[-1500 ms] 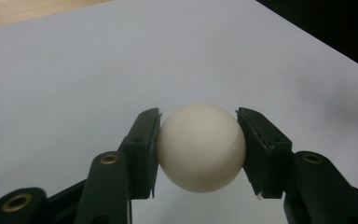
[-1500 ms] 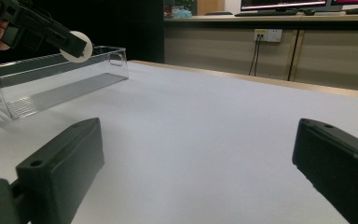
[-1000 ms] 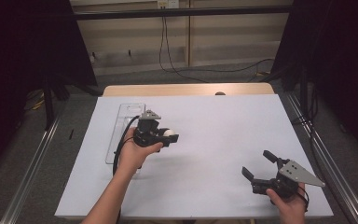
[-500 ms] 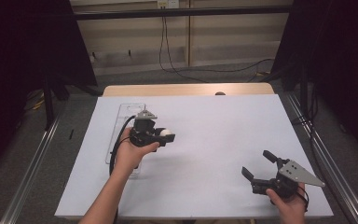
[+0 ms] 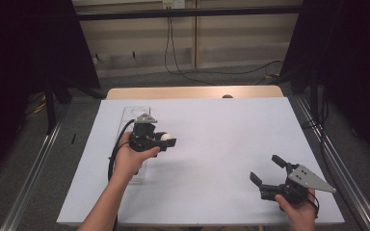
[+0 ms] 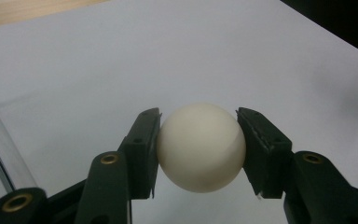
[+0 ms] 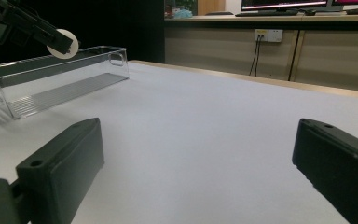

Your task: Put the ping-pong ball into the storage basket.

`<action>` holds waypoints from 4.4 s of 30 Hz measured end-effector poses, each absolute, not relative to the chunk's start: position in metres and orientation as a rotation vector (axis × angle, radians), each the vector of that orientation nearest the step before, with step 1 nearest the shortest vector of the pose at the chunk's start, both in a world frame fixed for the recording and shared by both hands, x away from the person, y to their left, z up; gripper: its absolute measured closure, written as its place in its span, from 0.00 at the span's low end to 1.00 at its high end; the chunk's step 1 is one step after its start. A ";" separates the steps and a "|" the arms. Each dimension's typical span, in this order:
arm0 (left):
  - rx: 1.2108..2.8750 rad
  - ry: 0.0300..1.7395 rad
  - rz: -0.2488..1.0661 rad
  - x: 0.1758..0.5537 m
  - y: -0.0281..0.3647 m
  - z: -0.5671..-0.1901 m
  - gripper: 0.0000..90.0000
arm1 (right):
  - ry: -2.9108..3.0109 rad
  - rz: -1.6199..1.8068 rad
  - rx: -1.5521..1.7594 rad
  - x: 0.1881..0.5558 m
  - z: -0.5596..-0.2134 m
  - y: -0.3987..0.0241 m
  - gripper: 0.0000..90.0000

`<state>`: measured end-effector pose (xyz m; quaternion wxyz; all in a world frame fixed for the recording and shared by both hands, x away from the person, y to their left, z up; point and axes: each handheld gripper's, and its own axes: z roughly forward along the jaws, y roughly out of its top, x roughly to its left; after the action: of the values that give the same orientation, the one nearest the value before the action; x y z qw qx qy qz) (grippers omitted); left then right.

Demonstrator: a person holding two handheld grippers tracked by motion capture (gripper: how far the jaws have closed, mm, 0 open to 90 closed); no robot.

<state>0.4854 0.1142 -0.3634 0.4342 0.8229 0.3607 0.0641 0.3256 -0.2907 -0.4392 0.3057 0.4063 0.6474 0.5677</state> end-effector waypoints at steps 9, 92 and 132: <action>2.049 0.913 0.165 0.486 0.120 -0.361 0.57 | 1.714 1.502 1.077 0.326 -0.439 -0.290 0.02; 2.017 0.997 0.213 0.486 0.159 -0.358 0.57 | 1.719 1.506 1.074 0.325 -0.439 -0.289 0.02; 2.001 1.035 0.235 0.486 0.177 -0.362 0.57 | 1.724 1.509 1.069 0.326 -0.439 -0.289 0.02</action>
<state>0.4858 0.1766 -0.3622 0.4243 0.8000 0.4137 0.0938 0.3258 -0.2886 -0.4393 0.3020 0.4033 0.6499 0.5690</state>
